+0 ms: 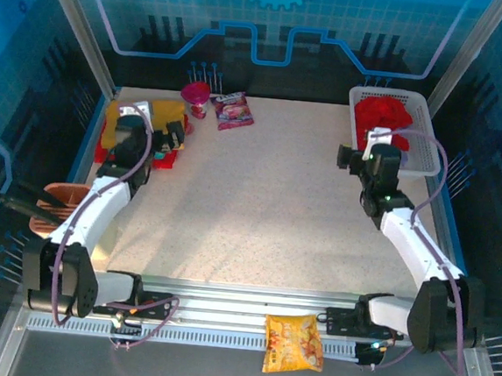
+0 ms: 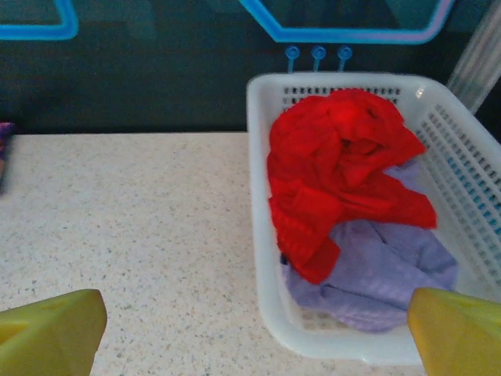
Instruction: Fold and stack the t-shirts
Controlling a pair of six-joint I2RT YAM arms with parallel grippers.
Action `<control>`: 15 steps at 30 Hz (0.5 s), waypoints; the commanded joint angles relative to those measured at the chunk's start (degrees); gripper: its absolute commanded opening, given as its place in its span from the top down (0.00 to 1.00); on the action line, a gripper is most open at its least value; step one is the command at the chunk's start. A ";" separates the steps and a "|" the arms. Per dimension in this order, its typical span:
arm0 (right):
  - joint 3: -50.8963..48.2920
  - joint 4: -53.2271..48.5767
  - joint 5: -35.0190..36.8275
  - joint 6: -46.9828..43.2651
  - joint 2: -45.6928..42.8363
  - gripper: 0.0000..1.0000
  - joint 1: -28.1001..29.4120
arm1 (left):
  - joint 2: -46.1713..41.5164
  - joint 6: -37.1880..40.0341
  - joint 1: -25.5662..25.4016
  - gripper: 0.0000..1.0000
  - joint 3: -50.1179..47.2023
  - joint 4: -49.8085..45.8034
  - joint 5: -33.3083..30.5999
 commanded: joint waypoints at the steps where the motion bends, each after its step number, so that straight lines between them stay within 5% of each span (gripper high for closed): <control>1: 10.42 -20.79 4.63 6.02 2.57 0.00 -1.01 | -1.55 -7.09 -0.61 0.01 4.19 -18.53 5.49; 8: 33.58 -40.31 -6.47 12.51 19.11 0.06 -9.67 | -4.49 -7.70 -1.94 0.01 9.28 -27.93 12.55; 15: 44.35 -40.96 -9.12 14.33 31.64 0.01 -11.18 | -6.74 -5.09 -2.69 0.01 8.48 -29.78 16.17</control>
